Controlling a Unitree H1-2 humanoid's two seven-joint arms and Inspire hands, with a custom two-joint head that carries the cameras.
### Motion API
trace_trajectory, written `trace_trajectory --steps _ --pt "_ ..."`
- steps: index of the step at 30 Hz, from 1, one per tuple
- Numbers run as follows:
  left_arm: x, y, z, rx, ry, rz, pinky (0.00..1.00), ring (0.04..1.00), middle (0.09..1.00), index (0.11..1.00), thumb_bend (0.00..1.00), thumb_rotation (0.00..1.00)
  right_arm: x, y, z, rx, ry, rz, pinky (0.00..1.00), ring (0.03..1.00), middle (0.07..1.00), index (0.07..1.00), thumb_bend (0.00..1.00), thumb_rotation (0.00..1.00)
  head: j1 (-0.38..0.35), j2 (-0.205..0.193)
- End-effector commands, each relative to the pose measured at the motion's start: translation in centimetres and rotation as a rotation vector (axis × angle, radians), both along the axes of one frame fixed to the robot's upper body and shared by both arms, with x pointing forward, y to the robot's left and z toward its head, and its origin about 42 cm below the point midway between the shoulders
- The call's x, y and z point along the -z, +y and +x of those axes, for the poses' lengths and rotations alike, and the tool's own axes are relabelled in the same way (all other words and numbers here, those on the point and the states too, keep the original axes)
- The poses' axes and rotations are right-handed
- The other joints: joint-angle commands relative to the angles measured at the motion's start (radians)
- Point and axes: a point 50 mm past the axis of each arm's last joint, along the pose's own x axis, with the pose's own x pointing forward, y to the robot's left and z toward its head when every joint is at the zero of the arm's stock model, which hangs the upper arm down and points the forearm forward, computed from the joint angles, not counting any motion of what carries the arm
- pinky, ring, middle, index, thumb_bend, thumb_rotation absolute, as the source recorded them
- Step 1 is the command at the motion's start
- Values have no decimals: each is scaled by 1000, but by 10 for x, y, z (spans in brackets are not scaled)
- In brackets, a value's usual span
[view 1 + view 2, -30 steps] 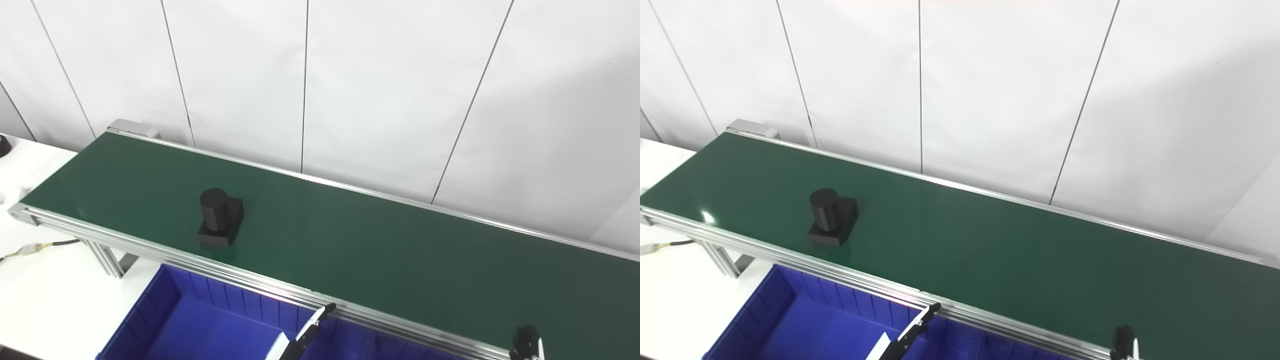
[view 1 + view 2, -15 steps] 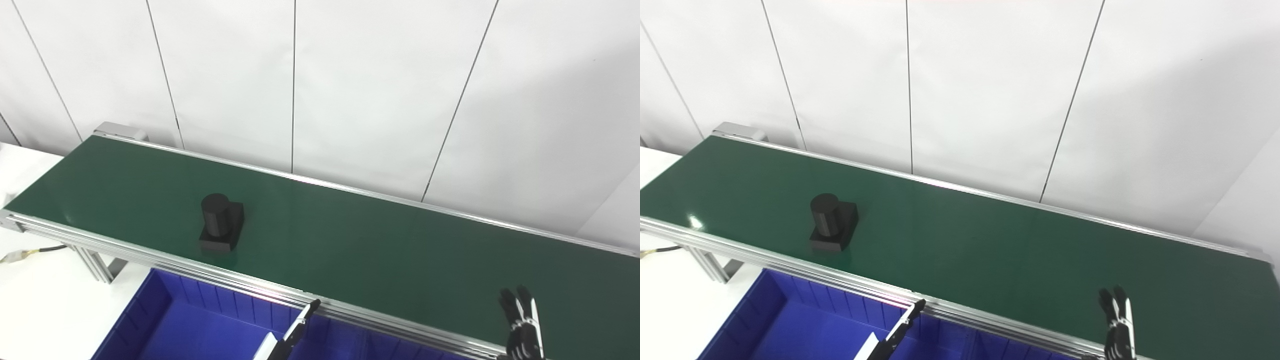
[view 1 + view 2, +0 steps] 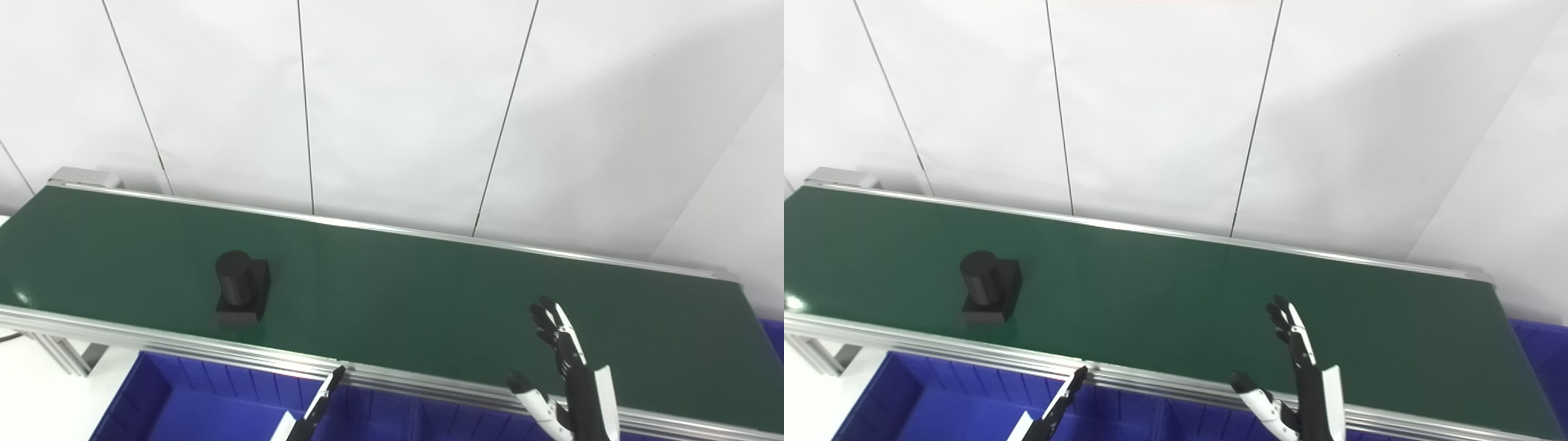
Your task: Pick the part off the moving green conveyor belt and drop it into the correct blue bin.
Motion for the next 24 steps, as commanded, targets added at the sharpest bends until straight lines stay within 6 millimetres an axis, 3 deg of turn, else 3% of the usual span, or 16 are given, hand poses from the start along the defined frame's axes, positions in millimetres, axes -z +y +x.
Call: trace_trajectory --steps 1,8,13,24 --pt "-10 0 13 11 -61 -35 1000 1000 1000 1000 746 1000 -12 6 9 -3 -37 -12 862 896 886 936 737 782 0 1" --pt "-10 3 18 13 -57 -39 1000 1000 1000 1000 754 1000 -20 20 30 -57 -6 -89 883 914 910 961 713 790 11 -4" --pt "-11 3 19 24 -55 -41 1000 1000 1000 1000 758 1000 -26 28 46 -90 9 -108 870 909 920 967 748 761 16 -3" --pt "-11 -1 10 14 -60 -44 1000 1000 1000 1000 780 1000 -56 65 93 -160 73 -210 827 904 942 979 807 722 41 2"
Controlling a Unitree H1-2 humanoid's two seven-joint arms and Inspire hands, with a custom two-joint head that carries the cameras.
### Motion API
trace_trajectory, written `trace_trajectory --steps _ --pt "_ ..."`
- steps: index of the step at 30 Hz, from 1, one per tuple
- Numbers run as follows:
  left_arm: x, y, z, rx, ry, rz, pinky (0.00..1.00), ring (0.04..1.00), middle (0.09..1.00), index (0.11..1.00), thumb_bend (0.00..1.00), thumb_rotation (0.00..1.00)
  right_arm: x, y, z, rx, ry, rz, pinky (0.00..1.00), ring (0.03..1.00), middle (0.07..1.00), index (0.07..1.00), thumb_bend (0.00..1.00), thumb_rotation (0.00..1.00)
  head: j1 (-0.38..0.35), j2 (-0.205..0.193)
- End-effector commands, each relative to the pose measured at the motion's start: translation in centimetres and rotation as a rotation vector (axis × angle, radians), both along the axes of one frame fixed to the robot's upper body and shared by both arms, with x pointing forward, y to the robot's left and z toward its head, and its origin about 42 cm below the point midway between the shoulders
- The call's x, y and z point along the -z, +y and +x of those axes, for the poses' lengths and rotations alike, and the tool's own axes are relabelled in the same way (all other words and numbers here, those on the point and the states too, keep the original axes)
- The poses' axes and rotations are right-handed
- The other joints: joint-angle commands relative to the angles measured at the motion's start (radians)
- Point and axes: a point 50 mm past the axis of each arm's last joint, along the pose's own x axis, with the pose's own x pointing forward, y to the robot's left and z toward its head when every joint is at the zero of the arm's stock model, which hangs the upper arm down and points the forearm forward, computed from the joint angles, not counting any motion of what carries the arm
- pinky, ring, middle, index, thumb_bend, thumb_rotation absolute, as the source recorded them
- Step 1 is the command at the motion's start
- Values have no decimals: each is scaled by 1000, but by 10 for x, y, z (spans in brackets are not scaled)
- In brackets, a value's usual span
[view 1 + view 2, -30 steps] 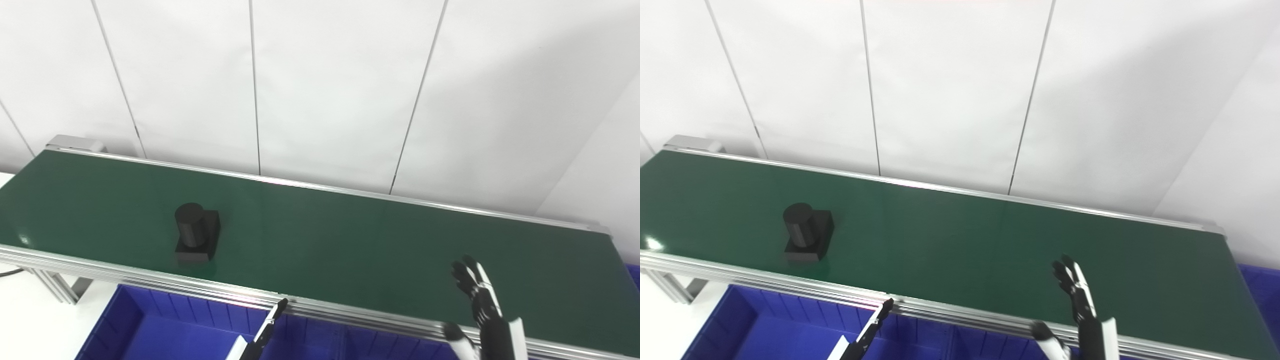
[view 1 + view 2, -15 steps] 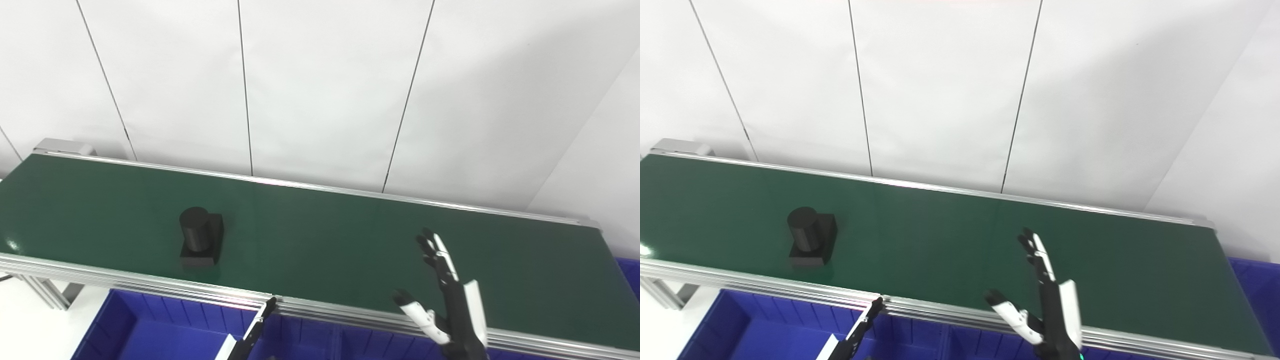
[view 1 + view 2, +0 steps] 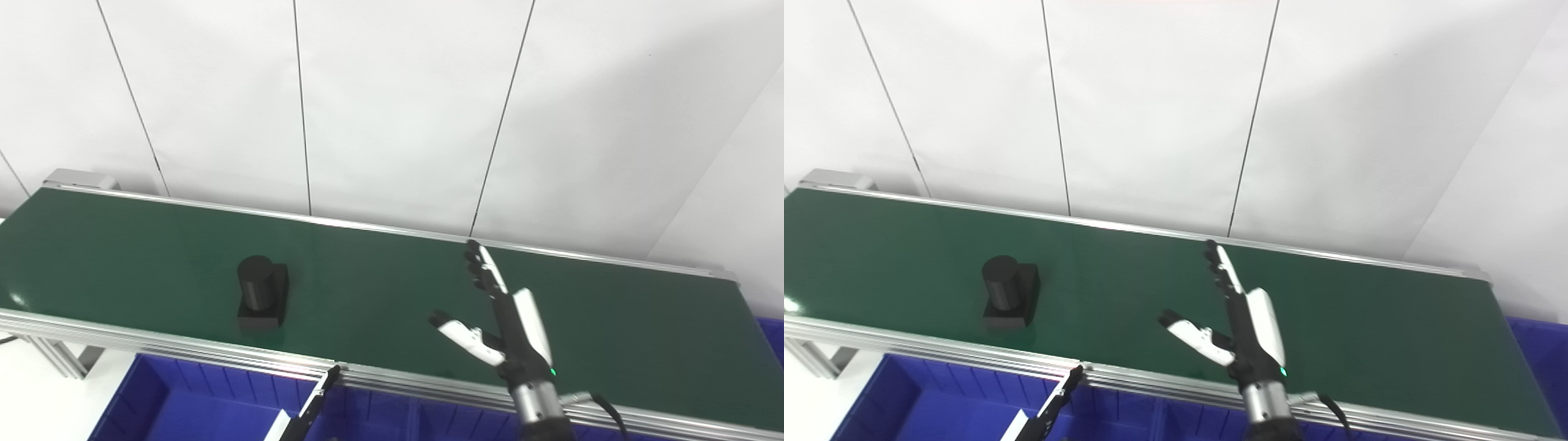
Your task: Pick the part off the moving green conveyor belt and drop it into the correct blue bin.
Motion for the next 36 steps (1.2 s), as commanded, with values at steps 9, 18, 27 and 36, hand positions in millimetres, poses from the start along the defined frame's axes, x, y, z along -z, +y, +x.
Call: trace_trajectory --steps 9,18,27,36 --pt "-11 -13 -4 -31 -63 -75 1000 1000 1000 1000 756 1000 -23 37 40 -41 16 -55 823 915 951 988 874 714 15 6" --pt "-14 -19 -14 -38 -15 -172 1000 1000 1000 992 753 1000 -31 71 59 -75 47 -152 783 899 953 987 932 731 24 16" --pt "-17 -20 -20 -7 15 -237 1000 996 1000 983 809 1000 -30 95 76 -108 60 -197 801 905 951 982 999 701 27 25" --pt "-19 -20 -24 25 21 -249 1000 1000 1000 994 869 982 -20 115 91 -147 95 -230 821 913 962 997 1000 688 32 30"
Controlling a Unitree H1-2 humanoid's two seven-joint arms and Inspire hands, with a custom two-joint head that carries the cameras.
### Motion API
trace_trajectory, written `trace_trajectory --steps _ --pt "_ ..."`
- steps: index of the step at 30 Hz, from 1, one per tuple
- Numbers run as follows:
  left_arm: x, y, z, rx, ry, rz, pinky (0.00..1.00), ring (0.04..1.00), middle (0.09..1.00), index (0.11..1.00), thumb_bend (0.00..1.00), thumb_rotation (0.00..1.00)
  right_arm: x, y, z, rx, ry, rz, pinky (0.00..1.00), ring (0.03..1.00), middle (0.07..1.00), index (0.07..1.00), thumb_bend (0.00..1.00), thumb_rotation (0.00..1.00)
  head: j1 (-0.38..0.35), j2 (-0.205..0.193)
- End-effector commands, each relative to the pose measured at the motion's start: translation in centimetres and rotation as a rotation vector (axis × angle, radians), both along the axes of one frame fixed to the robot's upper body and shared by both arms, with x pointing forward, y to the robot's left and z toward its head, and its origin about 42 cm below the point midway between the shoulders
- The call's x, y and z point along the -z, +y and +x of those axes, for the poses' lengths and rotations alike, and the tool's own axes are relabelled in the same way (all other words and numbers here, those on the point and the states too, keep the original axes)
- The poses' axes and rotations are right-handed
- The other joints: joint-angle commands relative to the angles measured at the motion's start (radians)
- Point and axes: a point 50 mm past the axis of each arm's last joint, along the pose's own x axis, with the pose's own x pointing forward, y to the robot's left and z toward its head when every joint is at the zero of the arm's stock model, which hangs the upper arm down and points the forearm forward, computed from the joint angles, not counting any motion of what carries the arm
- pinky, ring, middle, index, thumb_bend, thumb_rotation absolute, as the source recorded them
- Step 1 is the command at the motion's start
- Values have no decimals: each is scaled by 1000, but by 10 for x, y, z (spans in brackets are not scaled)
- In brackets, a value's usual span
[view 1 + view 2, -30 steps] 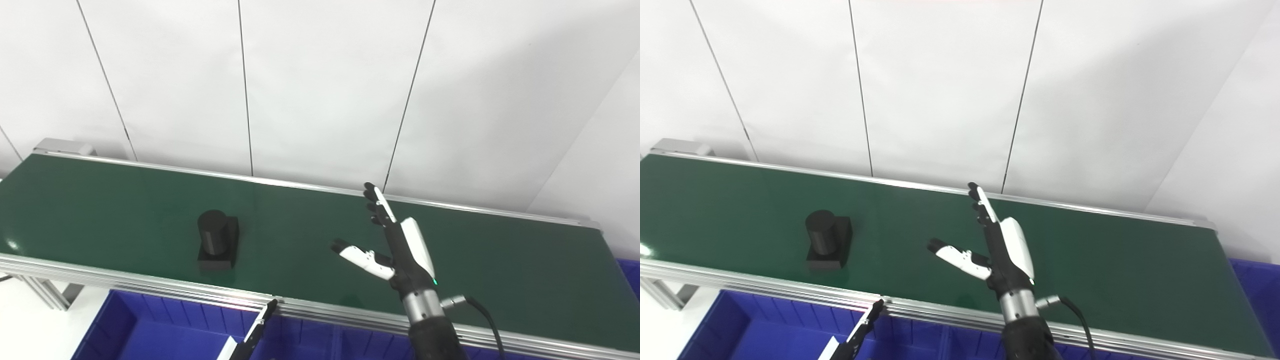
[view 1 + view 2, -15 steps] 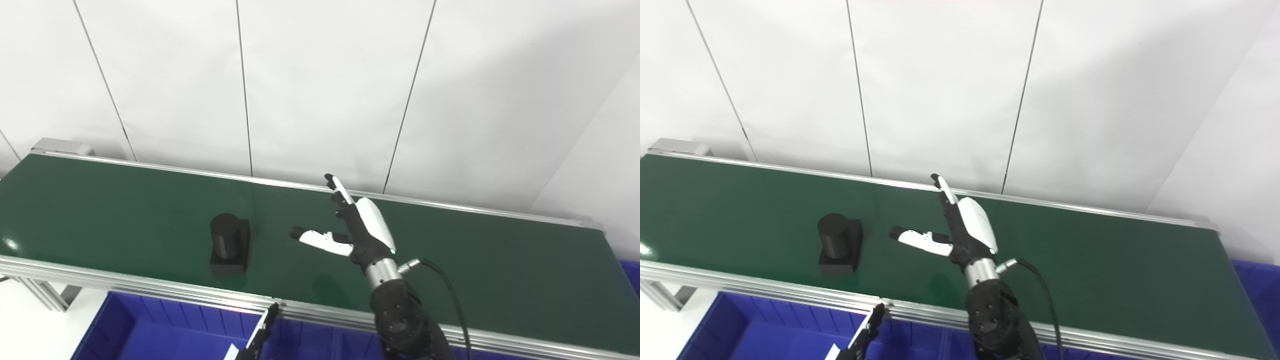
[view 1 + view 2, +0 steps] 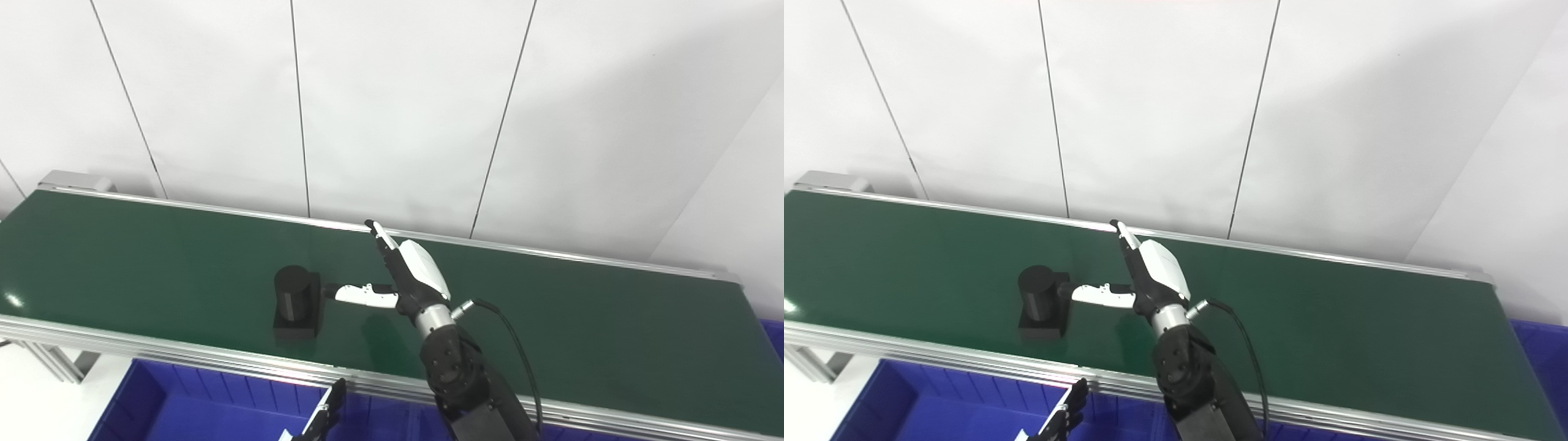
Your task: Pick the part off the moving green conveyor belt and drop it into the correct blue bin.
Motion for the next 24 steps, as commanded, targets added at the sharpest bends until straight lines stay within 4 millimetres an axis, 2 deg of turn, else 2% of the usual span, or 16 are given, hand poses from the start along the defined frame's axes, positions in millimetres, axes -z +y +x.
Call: trace_trajectory --steps 1,5,13,24 --pt "-10 -2 3 16 -69 -18 1000 1000 1000 993 870 983 -23 17 7 -30 -84 37 820 912 961 997 1000 687 2 4" --pt "-11 -3 2 19 -71 -16 1000 1000 1000 989 827 988 -17 26 9 -37 -72 44 826 911 958 1000 1000 679 6 7" --pt "-11 -7 0 13 -76 -2 1000 1000 1000 981 836 998 -6 47 10 -86 -61 44 871 930 969 1000 1000 670 13 10" --pt "-10 -11 0 3 -87 23 1000 1000 1000 978 842 1000 12 58 14 -102 -32 -3 891 938 979 1000 1000 626 19 14"
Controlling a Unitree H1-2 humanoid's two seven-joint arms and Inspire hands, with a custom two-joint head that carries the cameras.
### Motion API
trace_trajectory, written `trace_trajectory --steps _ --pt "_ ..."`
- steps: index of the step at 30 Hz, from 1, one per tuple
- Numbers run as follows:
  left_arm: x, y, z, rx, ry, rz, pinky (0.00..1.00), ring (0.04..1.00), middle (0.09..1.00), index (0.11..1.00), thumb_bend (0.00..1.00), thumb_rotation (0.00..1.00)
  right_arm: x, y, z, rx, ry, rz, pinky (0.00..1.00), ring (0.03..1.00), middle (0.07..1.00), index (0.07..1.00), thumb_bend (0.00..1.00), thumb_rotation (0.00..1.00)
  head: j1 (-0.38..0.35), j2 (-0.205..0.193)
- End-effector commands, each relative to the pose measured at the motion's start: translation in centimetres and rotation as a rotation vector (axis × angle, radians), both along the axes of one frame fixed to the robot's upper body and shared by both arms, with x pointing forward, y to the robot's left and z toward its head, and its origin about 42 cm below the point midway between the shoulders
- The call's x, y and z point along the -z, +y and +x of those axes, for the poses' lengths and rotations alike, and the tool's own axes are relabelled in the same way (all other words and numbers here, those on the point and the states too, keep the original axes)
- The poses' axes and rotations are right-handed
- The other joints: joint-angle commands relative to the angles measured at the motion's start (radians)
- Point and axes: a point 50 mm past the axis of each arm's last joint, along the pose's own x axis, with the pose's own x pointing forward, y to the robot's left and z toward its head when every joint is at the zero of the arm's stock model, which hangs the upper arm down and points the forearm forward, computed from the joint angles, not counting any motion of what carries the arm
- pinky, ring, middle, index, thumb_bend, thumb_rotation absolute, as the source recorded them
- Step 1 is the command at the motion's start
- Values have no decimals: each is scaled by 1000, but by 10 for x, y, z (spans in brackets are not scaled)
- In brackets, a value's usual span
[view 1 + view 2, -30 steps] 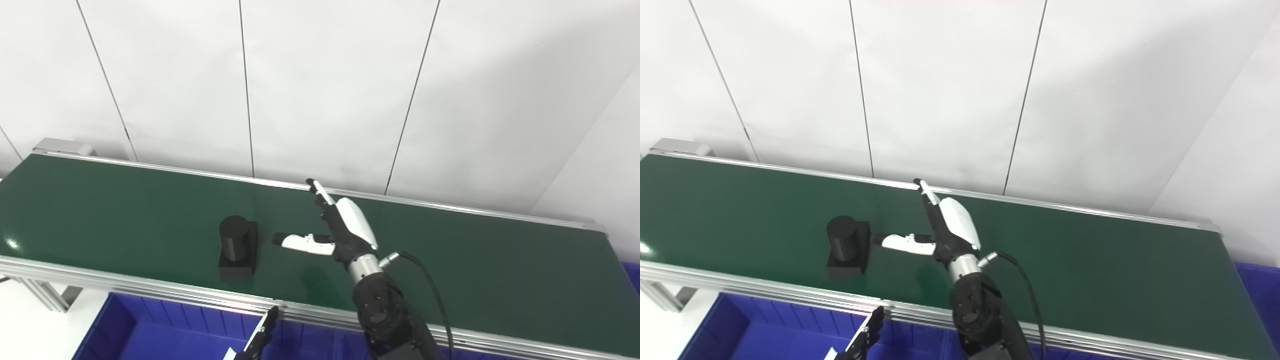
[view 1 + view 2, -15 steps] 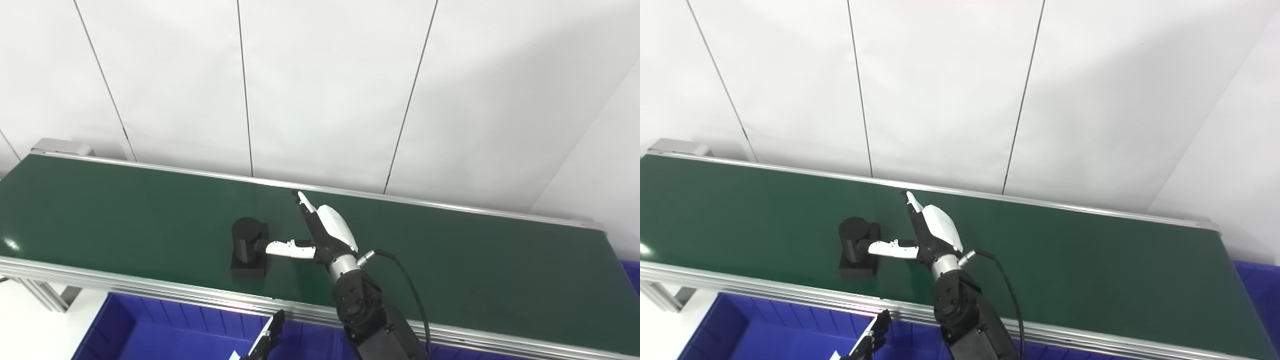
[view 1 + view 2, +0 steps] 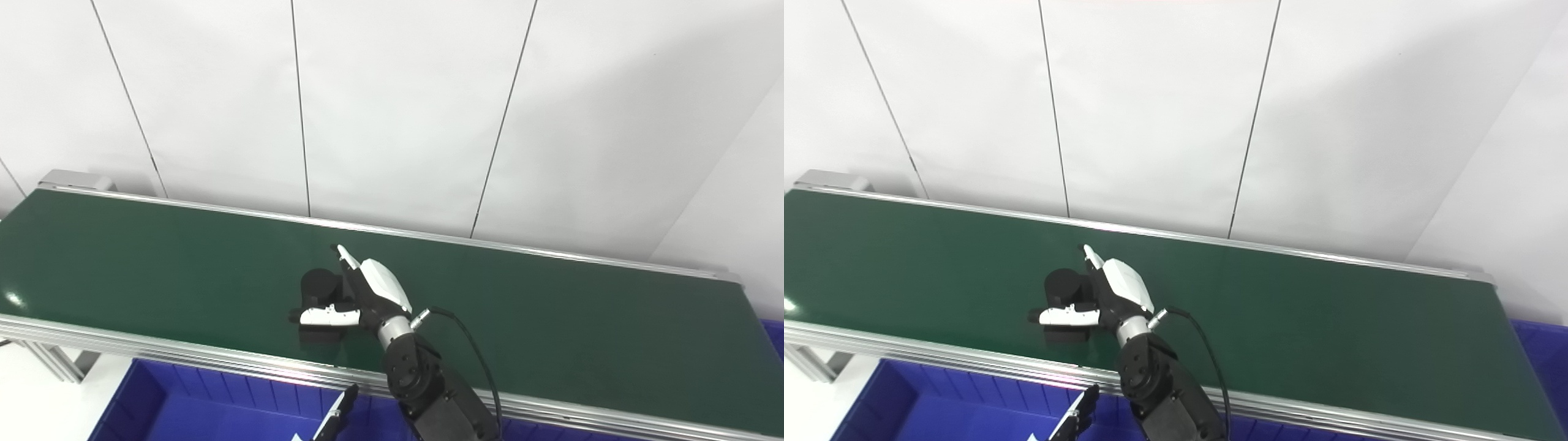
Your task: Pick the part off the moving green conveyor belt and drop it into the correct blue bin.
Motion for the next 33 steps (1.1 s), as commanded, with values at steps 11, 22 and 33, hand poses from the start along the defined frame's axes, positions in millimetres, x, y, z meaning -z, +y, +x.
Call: trace_trajectory --steps 11,22,33 --pt "-10 -5 2 -8 -76 -10 1000 1000 1000 971 832 1000 -9 20 14 -12 -94 35 874 921 970 989 1000 466 6 9" --pt "-10 -3 3 0 -75 -15 1000 1000 1000 973 850 1000 11 11 22 165 -117 211 375 451 513 484 521 0 -2 13" --pt "-10 0 6 -3 -62 -43 1000 1000 1000 974 849 1000 16 10 20 325 -267 209 288 397 482 514 511 0 -19 17"
